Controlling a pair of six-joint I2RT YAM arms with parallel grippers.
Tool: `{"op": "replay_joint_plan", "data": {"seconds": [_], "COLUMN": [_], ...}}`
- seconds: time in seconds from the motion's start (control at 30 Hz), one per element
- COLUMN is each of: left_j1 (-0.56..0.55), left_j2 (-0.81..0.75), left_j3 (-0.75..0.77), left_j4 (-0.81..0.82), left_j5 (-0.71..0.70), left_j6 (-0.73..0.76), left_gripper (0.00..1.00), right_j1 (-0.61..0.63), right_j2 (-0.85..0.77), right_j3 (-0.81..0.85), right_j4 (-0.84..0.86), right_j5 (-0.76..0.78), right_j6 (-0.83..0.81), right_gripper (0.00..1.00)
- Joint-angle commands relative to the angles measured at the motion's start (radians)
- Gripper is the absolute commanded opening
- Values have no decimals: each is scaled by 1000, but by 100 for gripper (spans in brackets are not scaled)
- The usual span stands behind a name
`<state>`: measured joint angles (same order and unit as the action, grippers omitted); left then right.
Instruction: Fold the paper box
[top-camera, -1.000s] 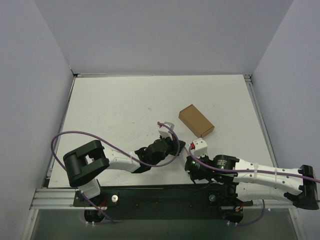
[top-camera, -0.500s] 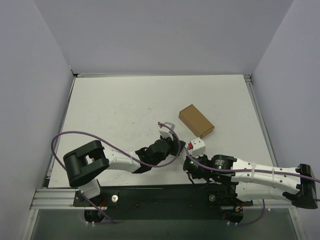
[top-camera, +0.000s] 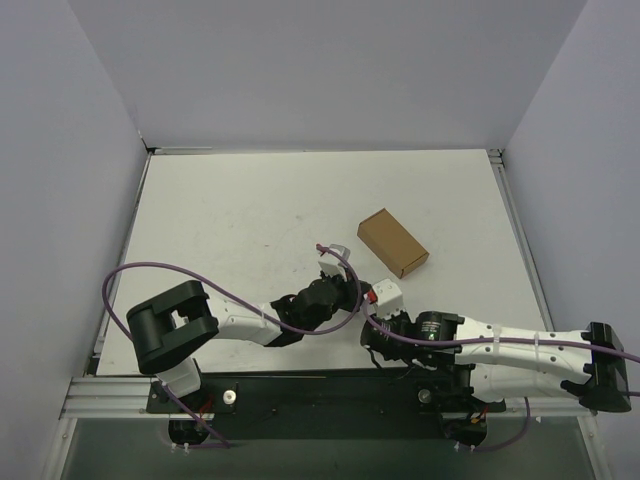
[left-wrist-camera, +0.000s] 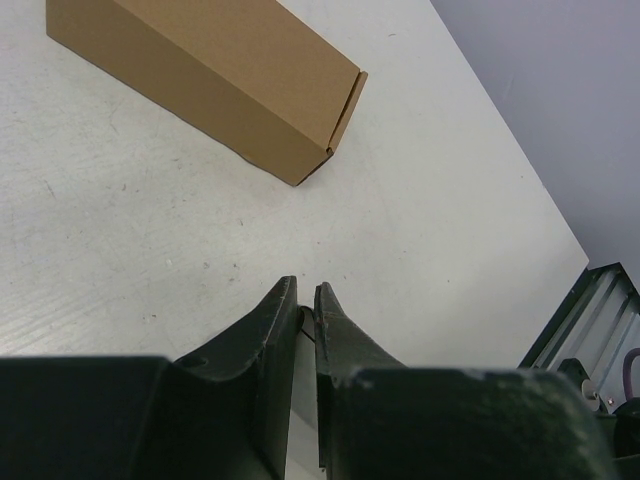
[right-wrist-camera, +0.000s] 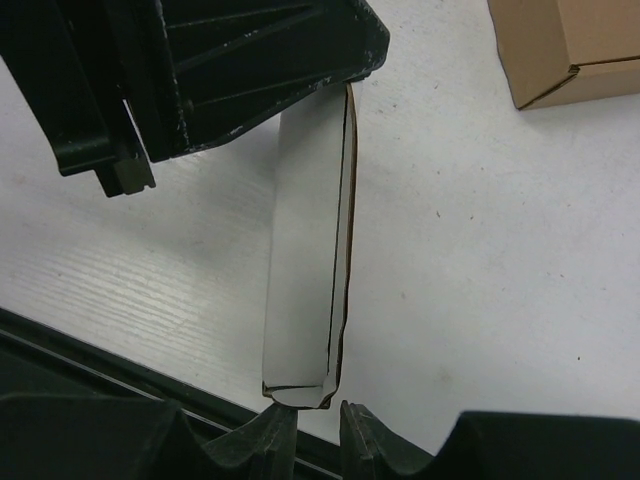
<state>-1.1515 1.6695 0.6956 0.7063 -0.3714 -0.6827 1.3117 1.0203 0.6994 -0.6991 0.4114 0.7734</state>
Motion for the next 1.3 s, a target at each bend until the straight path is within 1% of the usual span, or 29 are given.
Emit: {"op": "replay_joint_plan", "data": {"seconds": [0.0, 0.2, 0.4, 0.63, 0.77, 1.13, 1.27], "left_j1": [-36, -39, -39, -37, -39, -40, -40], "left_j2": [70, 90, 88, 75, 76, 73, 75], "left_j3": [-79, -102, -105, -104, -104, -114, -116], "left_j4": [-274, -237, -240, -249, -251, -246, -242], "left_j5": [34, 25, 19, 14, 15, 14, 15], "left_j6": [35, 26, 23, 26, 26, 23, 22], "left_gripper": [16, 15, 15, 15, 15, 15, 15], "right_j1": [21, 8, -2, -14, -14, -12, -19], "right_j2": [1, -42, -9, 23, 43, 72, 57], "right_j3": [26, 64, 117, 112, 114, 129, 158], "right_j4": [-48, -65, -69, -79, -77, -100, -131], "right_j5": [15, 0, 10, 43, 55, 96, 119], "right_j6": [0, 30, 33, 40, 29, 33, 47], "right_gripper": [27, 32, 34, 32, 26, 24, 27]}}
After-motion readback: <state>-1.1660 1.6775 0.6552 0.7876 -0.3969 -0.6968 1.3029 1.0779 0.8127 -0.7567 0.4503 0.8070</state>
